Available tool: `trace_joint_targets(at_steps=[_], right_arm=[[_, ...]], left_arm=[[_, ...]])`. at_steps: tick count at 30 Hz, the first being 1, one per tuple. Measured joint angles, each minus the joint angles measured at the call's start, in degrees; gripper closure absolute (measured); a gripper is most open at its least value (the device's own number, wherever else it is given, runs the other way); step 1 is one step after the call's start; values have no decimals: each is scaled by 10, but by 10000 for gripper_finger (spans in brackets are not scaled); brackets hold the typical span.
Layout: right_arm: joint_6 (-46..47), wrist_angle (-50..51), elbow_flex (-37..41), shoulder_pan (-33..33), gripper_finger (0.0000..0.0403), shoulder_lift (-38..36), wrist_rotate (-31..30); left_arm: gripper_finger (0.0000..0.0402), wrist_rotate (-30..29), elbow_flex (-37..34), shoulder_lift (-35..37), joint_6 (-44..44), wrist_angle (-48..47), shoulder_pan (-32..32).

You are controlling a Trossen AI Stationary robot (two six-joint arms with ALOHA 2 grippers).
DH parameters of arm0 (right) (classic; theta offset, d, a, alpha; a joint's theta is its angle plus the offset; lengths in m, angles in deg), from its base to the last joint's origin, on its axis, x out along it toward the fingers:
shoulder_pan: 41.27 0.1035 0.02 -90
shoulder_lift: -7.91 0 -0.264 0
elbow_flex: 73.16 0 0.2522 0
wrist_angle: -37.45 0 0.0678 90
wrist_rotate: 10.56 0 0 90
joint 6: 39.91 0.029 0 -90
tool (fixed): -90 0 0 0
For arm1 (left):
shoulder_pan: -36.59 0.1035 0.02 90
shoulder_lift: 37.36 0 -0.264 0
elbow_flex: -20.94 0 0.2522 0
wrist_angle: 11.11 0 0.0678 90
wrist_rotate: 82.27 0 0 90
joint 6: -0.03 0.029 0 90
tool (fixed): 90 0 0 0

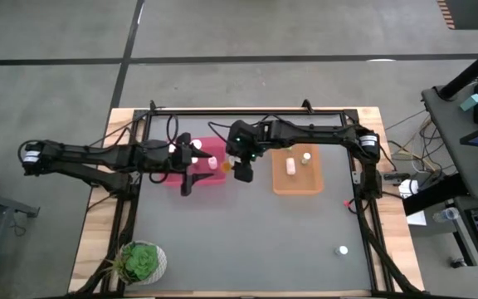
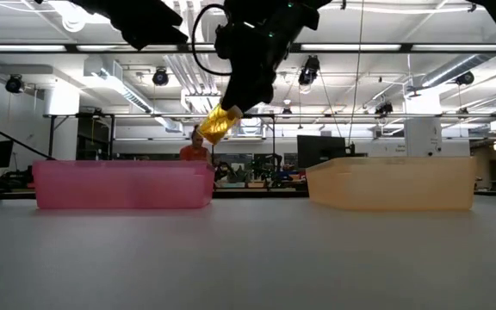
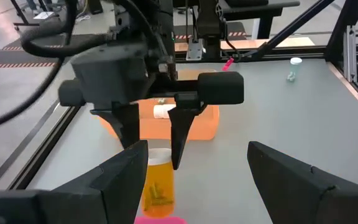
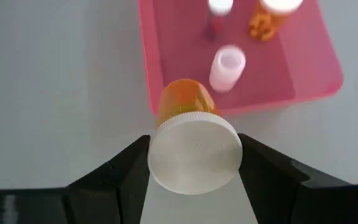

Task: Pick and place medicine bottles into bin by pill shape (circle, oval)
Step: Put the orange pill into the pink bin

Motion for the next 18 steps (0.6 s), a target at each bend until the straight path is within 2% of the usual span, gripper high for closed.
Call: trace_joint_targets(at_steps=[7,14,18], right_arm=[[-13,-50,0,2,193,0,0],[-17,-66,0,5,193,-1,0],[-17,-71,0,7,193,-1,0]], left_arm=[[142,-1,-1,-35,-2,-38,0],[142,-47,-2,-101,-2,-57,1],[142,-94,-2,-138,-2,-58,4]])
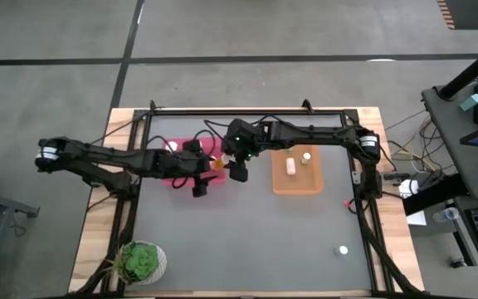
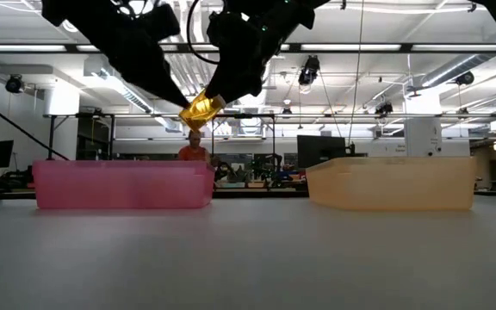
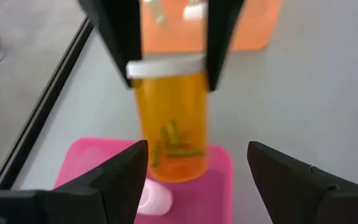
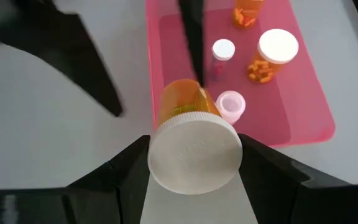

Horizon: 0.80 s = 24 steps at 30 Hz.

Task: Pick and place medicine bottles into bin by pill shape (circle, oval)
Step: Put the orange pill into the pink bin

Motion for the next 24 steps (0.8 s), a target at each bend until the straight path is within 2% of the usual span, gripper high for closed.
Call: trace_joint_targets(at_steps=[7,15,24], right_arm=[[0,-4,0,4,193,0,0],[-3,-11,0,8,193,0,0],[-6,-12,0,8,193,0,1]], left_arm=[[142,-11,0,-36,-3,17,13],[144,-12,0,-38,-5,34,14],[208,-14,0,-39,-13,34,14]])
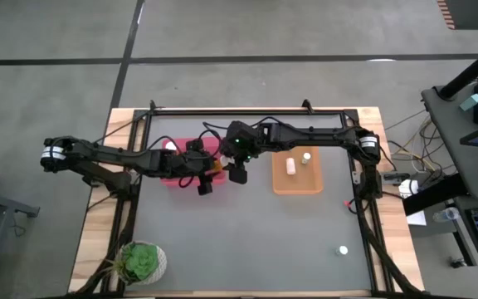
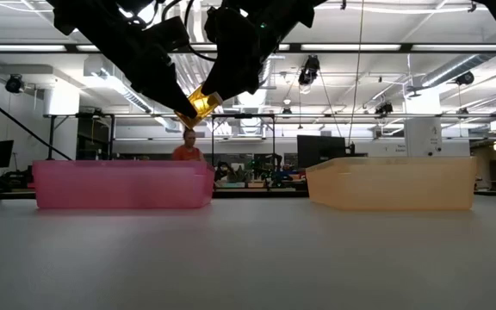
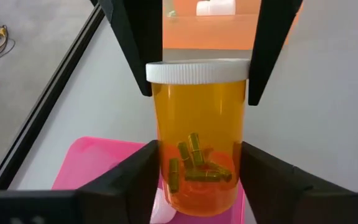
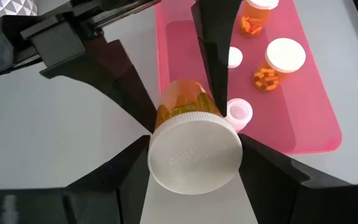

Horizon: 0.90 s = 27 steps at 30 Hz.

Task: Pick and place medicine bottles into bin by pill shape (circle, oval)
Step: Put the orange pill into the pink bin

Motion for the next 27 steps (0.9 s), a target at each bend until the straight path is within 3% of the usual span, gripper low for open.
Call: trace_joint_targets(at_steps=[6,13,22,27], right_arm=[[0,-1,0,0,192,0,-2],[1,1,1,0,173,-15,0],[5,32,8,2,129,-87,2],[7,-18,86,14,127,-158,1]], left_arm=[[247,0,0,0,-1,0,0],[244,0,1,2,1,2,0],[244,3,-3,31,8,36,-25],[244,14,-34,77,18,113,-47]])
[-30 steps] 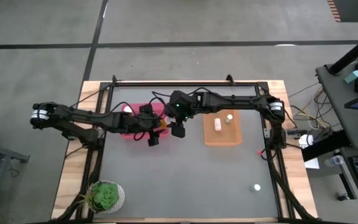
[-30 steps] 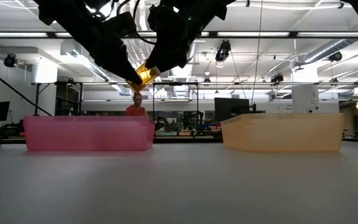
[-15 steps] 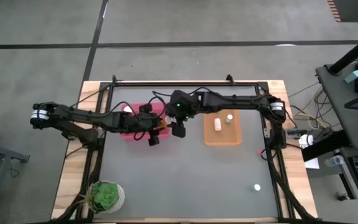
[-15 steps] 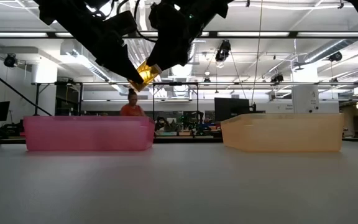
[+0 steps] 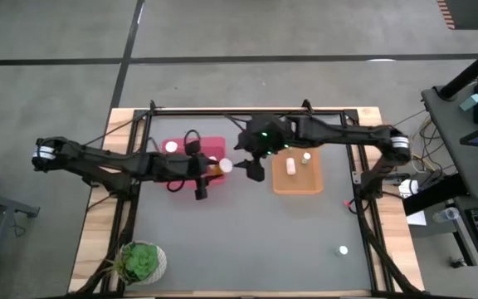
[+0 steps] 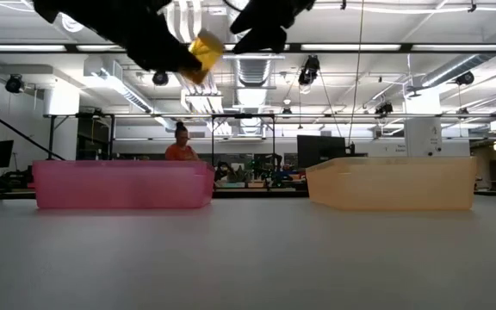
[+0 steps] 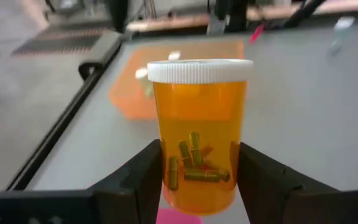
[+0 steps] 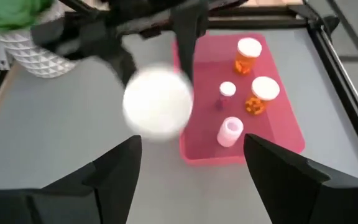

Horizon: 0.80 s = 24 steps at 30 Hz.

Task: Pick and place medicine bottles into bin by pill shape (circle, oval)
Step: Put the orange pill into the pink bin

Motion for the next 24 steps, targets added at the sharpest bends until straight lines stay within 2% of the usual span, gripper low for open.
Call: trace_joint_targets(at_steps=[3,7,10,13,15,19,22,24], right_arm=[[-6,-80,84,14,127,-47,-1],[-12,-249,207,37,129,-91,-5],[-26,-414,293,52,134,-103,-34],[-55,-612,364,67,141,-91,-50],[-75,-719,392,76,144,-73,-59],[-110,-853,417,86,144,-40,-91],[-122,-913,417,86,144,-17,-106],[-122,-913,406,86,144,-8,-106]], left_arm=[[244,6,-24,32,-1,60,-8],[244,52,-66,63,-1,211,-10],[244,79,-93,72,-1,291,-10],[244,82,-107,70,-6,348,-10],[244,82,-110,61,-11,394,-10],[244,82,-119,50,-25,453,-10],[244,82,-121,45,-24,460,-10],[244,84,-122,41,-21,459,-10]])
